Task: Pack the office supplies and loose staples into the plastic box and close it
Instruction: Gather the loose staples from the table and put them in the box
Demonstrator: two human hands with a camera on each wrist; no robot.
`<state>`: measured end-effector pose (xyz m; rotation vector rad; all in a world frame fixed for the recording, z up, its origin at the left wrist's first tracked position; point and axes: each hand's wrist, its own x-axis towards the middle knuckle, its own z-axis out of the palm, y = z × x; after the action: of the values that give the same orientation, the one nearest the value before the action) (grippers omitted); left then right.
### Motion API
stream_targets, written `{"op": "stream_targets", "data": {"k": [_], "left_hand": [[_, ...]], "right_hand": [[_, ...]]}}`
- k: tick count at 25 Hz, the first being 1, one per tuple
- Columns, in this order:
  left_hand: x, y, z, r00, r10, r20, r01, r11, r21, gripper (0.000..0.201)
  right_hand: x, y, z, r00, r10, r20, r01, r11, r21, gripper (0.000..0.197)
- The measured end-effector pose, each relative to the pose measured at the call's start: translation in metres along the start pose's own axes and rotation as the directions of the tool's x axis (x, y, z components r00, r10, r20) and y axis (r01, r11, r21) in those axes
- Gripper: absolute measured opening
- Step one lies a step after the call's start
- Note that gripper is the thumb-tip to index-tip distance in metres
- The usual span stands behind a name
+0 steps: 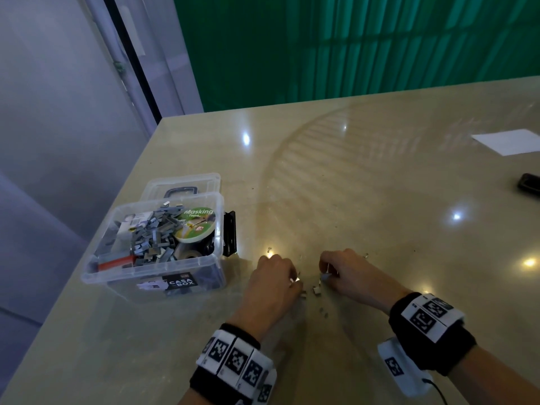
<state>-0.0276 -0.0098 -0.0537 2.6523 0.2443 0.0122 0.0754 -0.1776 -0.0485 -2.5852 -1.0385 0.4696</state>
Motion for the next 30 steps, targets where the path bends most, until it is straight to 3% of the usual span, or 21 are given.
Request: {"op": "stream_targets", "data": {"k": [1,5,9,11,15,22,30], "left_hand": [[-0.006,-0.006,-0.003,1.0,0.001,-0.025,-0.002,1.0,-0.022,0.019],[-0.022,-0.019,-0.005,0.999,0.03,-0.029,-0.032,0.998,-0.052,0.014],[-0.013,-0.021,0.002,0.999,0.054,-0.003,-0.054,0.999,-0.005,0.016],[-0.006,-0.019,0.005,0.998,0.058,0.033,-0.059,0.998,0.022,0.015],[0.002,-0.017,0.009,0.994,0.042,0.103,-0.047,0.997,0.054,0.011],[0.011,-0.016,0.005,0.983,0.083,0.165,-0.102,0.988,0.113,0.016],[0.007,-0.011,0.003,0.975,0.168,0.147,-0.199,0.953,0.228,0.015]], "right_hand": [[-0.002,0.0,0.002,1.0,-0.005,-0.011,0.005,1.0,0.03,0.006],[-0.005,-0.005,0.004,1.0,-0.024,0.003,0.024,0.999,0.03,0.02],[0.001,-0.02,0.01,0.991,-0.025,0.135,0.039,0.994,-0.103,0.026],[0.004,-0.029,0.015,0.994,-0.037,0.101,0.049,0.991,-0.123,0.009],[0.008,-0.03,0.021,0.998,-0.022,0.057,0.027,0.996,-0.083,0.018],[0.01,-0.028,0.017,0.999,-0.042,0.035,0.042,0.999,-0.002,0.012],[0.014,-0.022,-0.002,0.998,-0.02,-0.052,0.027,0.989,0.145,0.014]]}}
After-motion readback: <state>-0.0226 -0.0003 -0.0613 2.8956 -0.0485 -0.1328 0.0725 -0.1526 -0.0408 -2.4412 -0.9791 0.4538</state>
